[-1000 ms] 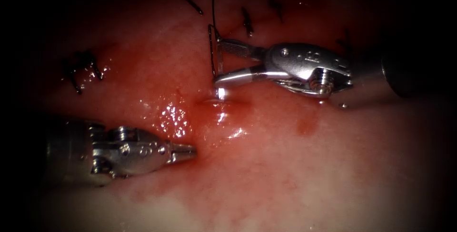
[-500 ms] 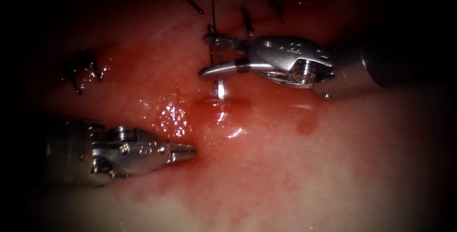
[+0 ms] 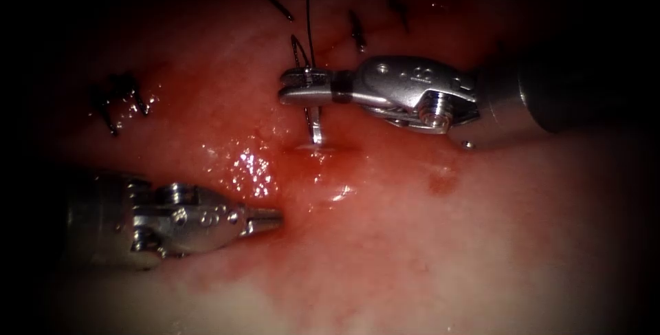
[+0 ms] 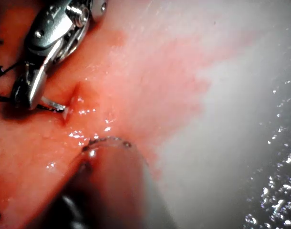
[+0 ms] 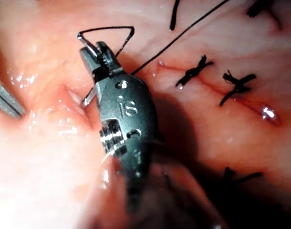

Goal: Wound Closure

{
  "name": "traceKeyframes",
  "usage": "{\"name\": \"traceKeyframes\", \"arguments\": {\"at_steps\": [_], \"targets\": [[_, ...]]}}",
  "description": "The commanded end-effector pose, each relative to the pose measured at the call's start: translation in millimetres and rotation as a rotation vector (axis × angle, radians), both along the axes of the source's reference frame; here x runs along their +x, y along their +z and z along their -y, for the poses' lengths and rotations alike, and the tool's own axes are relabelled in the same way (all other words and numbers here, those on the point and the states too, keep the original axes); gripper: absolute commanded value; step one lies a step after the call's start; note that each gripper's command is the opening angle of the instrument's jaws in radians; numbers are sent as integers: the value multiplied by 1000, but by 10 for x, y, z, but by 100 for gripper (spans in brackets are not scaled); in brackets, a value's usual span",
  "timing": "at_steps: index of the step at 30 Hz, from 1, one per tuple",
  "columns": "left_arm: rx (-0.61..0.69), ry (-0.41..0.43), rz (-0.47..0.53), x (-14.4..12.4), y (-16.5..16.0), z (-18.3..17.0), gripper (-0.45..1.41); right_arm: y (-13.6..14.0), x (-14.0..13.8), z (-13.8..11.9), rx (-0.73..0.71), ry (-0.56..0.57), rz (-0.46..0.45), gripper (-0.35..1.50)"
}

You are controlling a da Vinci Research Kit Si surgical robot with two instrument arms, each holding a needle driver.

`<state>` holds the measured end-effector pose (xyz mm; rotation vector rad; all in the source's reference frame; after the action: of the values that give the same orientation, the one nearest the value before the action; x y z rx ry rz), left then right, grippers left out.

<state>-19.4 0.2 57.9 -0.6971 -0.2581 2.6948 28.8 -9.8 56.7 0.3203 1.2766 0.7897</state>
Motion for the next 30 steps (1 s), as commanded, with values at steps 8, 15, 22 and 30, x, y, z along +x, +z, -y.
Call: {"name": "traceKeyframes", "arguments": {"at_steps": [8,15,22,30], "targets": [[6,2,3,-6,4,10,5,6,4,21,354,103,-92,-35],[6,1,3,-6,4,10,5,3,10,37,692,114,-243,-35],[6,1,3,-6,4,10,5,-2,21,51,1004,131,-262,-35],[6,2,3,-5,4,10,5,-11,24,63,1105,132,-283,-35]]}}
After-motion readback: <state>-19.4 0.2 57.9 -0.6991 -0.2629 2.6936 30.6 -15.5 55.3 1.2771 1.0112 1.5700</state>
